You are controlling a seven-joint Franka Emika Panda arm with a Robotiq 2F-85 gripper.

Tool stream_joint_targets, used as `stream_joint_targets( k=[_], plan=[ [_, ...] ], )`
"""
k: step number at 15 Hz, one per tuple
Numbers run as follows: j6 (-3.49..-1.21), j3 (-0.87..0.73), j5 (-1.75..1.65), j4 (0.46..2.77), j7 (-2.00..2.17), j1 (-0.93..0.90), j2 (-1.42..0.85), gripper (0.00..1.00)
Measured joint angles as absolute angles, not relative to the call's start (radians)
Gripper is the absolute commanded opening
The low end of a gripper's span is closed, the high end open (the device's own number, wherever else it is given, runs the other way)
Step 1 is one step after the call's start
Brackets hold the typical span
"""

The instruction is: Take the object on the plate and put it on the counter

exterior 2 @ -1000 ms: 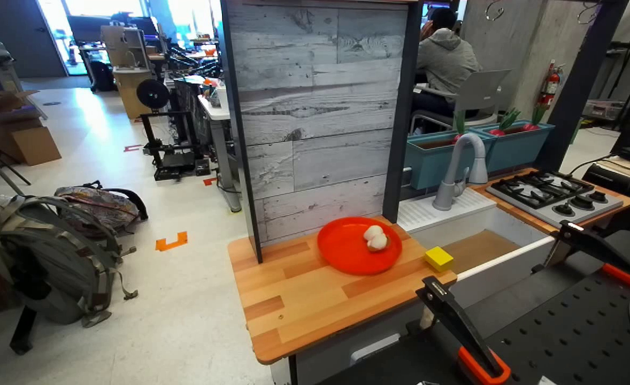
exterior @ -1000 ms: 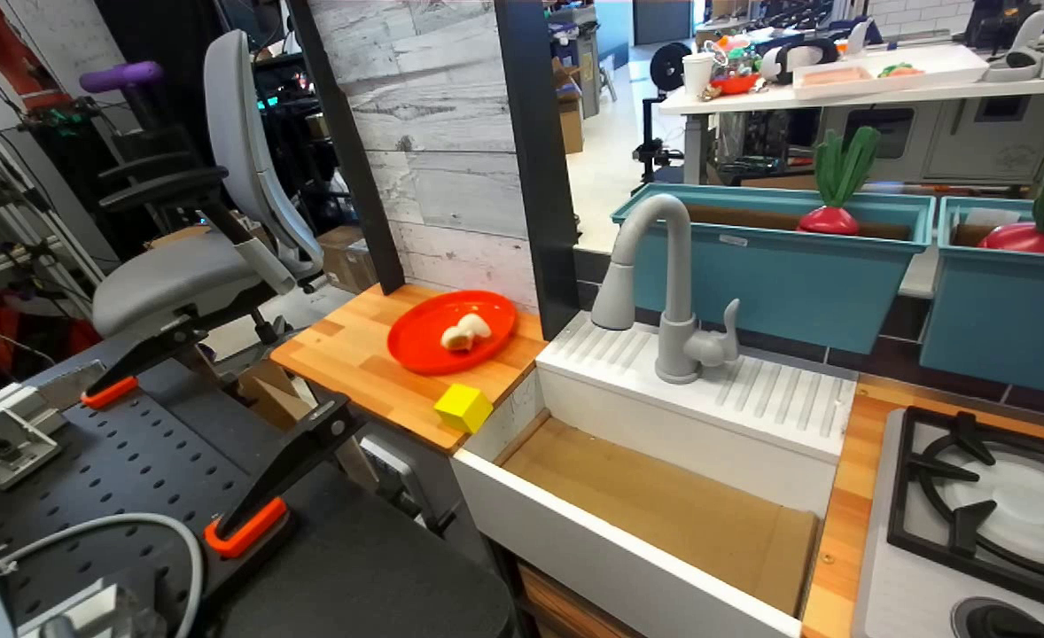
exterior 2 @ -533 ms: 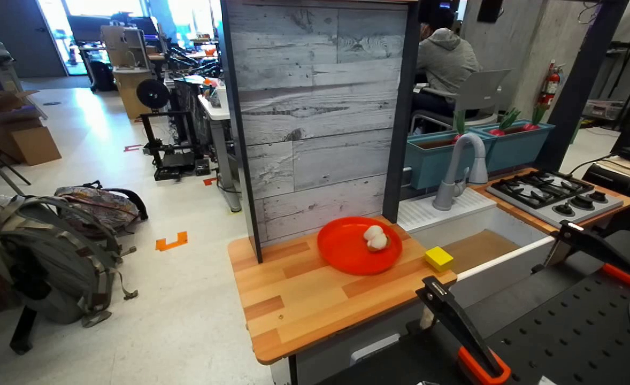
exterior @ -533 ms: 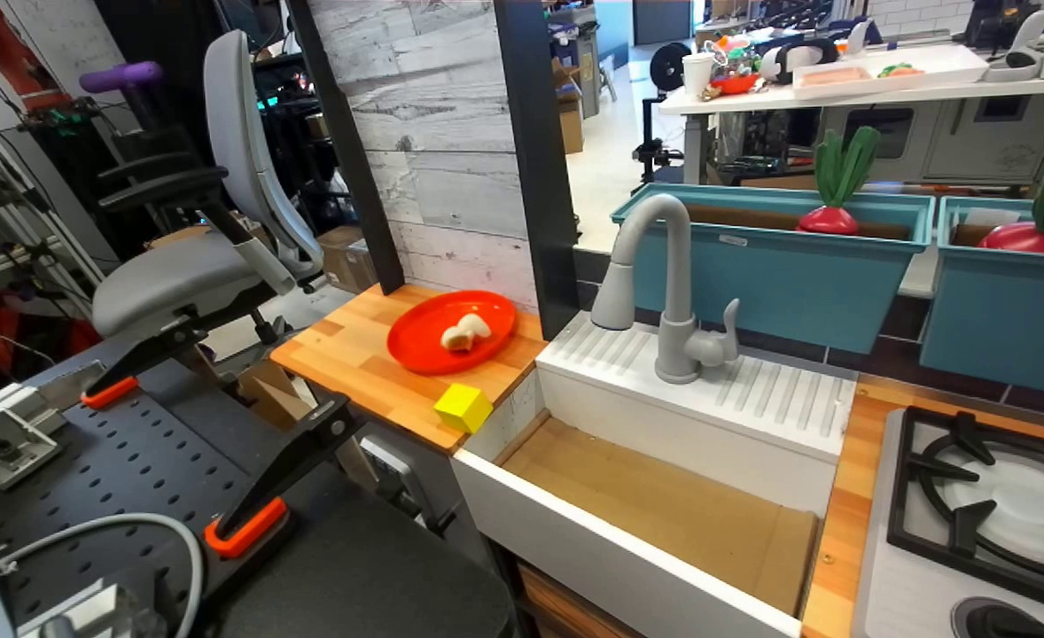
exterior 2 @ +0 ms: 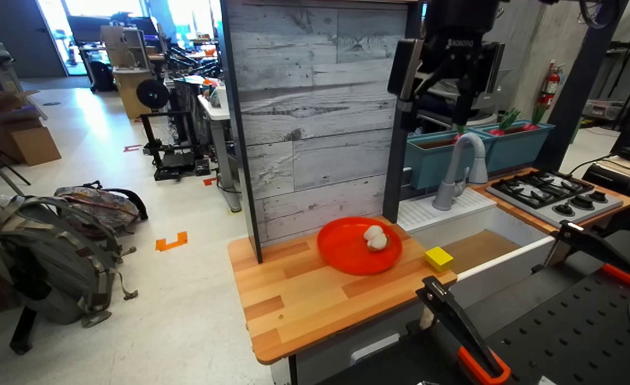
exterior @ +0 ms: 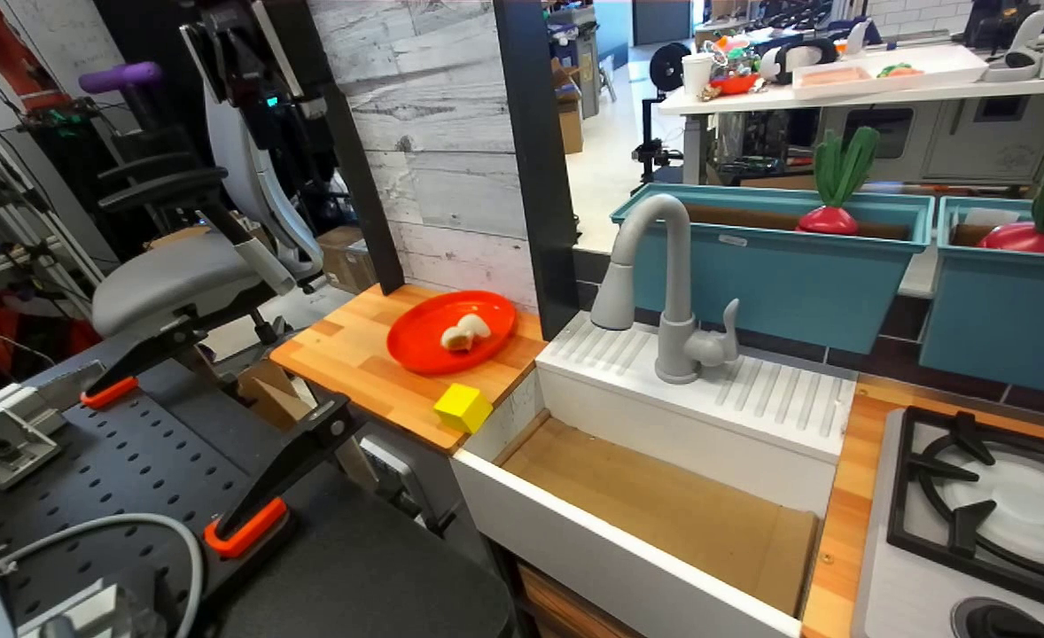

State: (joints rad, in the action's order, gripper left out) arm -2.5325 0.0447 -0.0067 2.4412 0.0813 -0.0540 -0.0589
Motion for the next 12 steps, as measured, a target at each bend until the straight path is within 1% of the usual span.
stream_joint_targets(
  k=[4,7,9,12],
  plan=[
    [-2.532,0.045,-0.007,2.441,0.083,-0.054,-0.041,1.00],
    [-2.577,0.045,-0.012,2.441,0.120,-0.054,-0.059,1.00],
    [-2.592,0.041,-0.016,2.427,0.158,-0.054,-0.102,1.00],
    [-2.593,0.023,-0.017,2.367,0.205,-0.054,-0.224,1.00]
  ],
)
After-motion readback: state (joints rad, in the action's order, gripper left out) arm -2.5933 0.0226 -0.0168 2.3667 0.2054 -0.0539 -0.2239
